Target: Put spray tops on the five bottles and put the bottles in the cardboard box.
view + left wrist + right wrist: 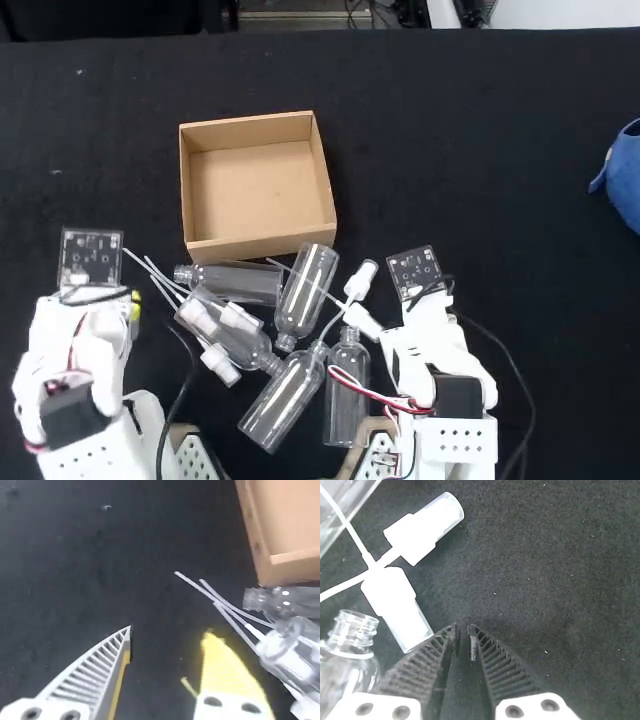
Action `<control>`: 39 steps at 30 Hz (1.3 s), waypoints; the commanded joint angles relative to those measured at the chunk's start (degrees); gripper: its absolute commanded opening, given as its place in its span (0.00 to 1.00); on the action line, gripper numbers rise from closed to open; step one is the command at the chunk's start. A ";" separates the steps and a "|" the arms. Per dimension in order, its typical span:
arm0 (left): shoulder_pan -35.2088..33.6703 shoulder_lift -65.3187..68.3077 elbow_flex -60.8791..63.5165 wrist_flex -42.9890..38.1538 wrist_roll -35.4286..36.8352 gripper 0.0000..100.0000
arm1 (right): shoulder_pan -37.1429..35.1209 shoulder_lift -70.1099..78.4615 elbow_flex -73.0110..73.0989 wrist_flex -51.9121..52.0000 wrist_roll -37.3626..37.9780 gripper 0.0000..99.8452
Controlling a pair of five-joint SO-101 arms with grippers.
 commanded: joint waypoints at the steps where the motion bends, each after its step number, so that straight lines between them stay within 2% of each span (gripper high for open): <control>1: 4.18 16.09 -11.82 0.62 -0.09 0.13 | -0.62 -5.49 -0.40 0.35 0.53 0.01; 5: 9.98 29.10 -23.16 8.88 -0.53 0.13 | -0.62 -5.49 -0.40 0.35 0.53 0.01; 8: 16.92 37.71 -29.41 15.91 -0.26 0.18 | -0.62 -5.49 -0.40 0.35 0.53 0.01; 11: 23.25 44.48 -32.31 19.52 -0.09 0.23 | -0.62 -5.49 -0.40 0.35 0.53 0.01; 17: 29.41 51.87 -32.48 17.05 4.48 0.25 | -0.62 -5.49 -0.40 0.35 0.53 0.01; 23: 30.20 52.40 -31.78 9.76 7.74 0.25 | -0.62 -5.49 -0.40 0.35 0.53 0.01; 26: 29.14 52.57 -29.93 7.38 0.44 0.25 | -0.53 -5.49 -0.40 0.35 0.53 0.01; 30: 31.87 52.04 -29.85 8.62 -10.20 0.25 | -0.62 -5.49 -0.40 0.35 0.53 0.01; 34: 37.67 52.75 -28.26 11.96 -14.24 0.25 | -0.62 -5.49 -0.40 0.35 0.53 0.01; 39: 43.30 52.57 -24.92 11.52 -18.02 0.25 | -0.62 -5.49 -0.40 0.35 0.53 0.01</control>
